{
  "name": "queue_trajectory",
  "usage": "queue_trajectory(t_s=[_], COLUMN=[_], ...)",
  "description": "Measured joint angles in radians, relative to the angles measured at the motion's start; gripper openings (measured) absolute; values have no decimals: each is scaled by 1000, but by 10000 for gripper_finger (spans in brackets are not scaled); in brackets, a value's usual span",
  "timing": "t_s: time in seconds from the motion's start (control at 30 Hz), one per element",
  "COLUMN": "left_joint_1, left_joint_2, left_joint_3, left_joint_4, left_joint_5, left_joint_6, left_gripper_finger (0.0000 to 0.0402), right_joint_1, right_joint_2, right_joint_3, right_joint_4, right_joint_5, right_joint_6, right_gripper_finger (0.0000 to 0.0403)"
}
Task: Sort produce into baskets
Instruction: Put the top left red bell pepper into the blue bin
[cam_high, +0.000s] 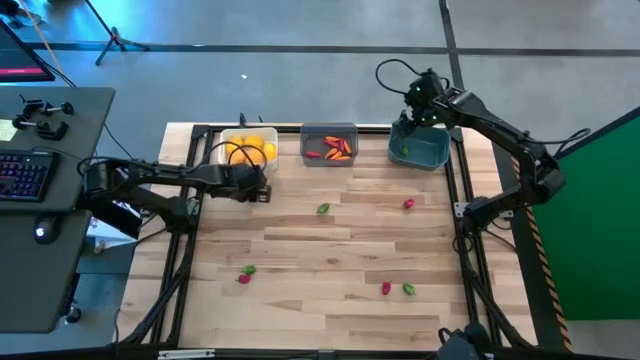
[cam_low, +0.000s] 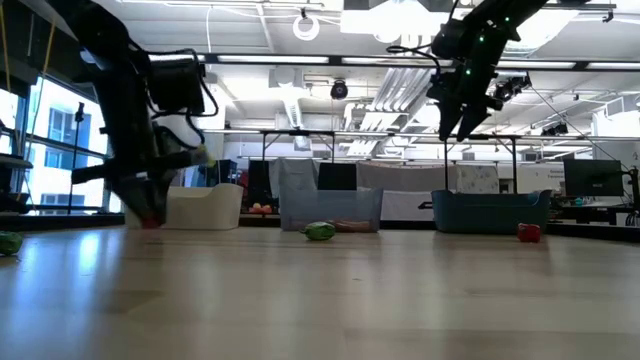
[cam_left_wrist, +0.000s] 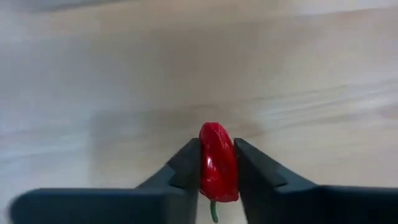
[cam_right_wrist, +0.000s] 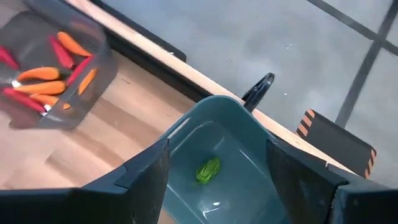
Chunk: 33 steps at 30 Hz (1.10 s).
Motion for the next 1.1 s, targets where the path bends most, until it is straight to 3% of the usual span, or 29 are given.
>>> queue_trajectory(t_s=[0.13, 0.3, 0.43, 0.57, 0.73, 0.9, 1.1], left_joint_1=[0, 0, 0, 9, 10, -5, -31], left_joint_2=[-44, -91, -88, -62, -45, -45, -39], left_joint_3=[0, 0, 0, 2, 2, 26, 166], left_joint_4=[144, 521, 906, 1170, 1288, 1429, 1453], left_joint_5=[40, 175, 302, 313, 321, 245, 222], left_joint_6=[105, 299, 375, 352, 323, 340, 520], left_gripper_finger=[16, 14, 16, 16, 16, 16, 16], right_joint_1=[0, 40, 161, 320, 468, 567, 627], right_joint_2=[-31, -79, -90, -89, -89, -89, -63], right_joint_3=[0, 0, 0, 0, 0, 0, 0], right_joint_4=[-4, -2, 23, 158, 496, 707, 858], right_joint_5=[-111, -549, -728, -738, -723, -552, -435], right_joint_6=[-31, -99, -97, -16, 154, 240, 317], right_gripper_finger=[255, 254, 244, 226, 203, 184, 167])
